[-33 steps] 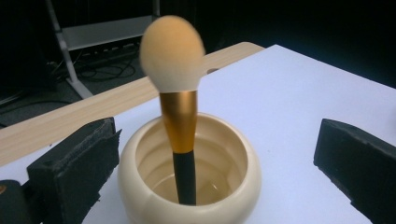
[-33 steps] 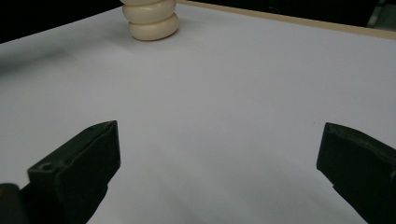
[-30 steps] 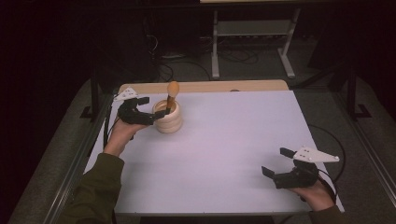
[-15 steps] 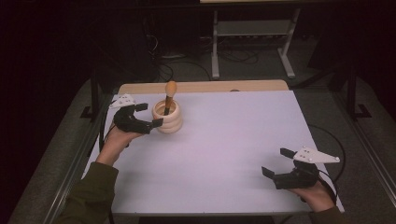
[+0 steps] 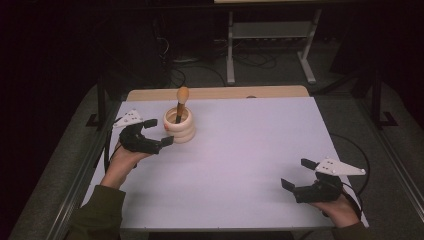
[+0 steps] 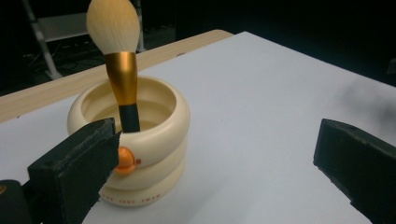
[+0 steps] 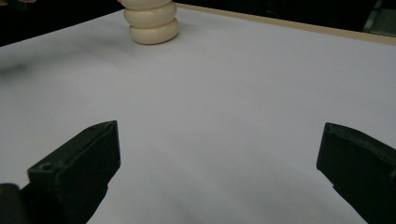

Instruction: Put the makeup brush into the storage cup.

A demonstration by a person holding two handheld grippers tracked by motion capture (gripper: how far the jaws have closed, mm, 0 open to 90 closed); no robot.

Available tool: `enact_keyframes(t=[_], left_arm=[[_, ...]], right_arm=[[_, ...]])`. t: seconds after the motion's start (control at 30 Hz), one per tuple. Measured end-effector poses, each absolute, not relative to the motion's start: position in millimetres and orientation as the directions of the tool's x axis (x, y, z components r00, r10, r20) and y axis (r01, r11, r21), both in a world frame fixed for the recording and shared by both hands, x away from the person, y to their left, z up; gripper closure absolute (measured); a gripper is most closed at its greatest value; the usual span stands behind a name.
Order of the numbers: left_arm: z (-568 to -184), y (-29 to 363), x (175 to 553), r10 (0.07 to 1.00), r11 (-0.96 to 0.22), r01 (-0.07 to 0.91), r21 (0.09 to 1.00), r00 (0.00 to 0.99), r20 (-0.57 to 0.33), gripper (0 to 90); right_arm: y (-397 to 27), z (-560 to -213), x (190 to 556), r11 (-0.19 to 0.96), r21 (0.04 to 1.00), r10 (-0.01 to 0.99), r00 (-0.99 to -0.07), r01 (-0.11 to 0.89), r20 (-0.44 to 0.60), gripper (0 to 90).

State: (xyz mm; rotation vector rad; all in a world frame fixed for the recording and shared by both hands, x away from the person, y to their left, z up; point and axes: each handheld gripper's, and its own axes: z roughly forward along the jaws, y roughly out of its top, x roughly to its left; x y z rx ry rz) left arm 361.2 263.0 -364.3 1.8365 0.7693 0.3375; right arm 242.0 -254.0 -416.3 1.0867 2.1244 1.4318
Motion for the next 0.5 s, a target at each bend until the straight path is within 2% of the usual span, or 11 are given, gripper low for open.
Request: enact_keyframes(t=[0.5], left_arm=[[-374.5,269.7,332.1,0.654,-0.215,0.353,0.911,0.744,-0.134,0.0]], right_arm=[[-253.6,-416.2,241.8,0.19,0.901,0.755,-0.645,0.39,0.12,0.0]])
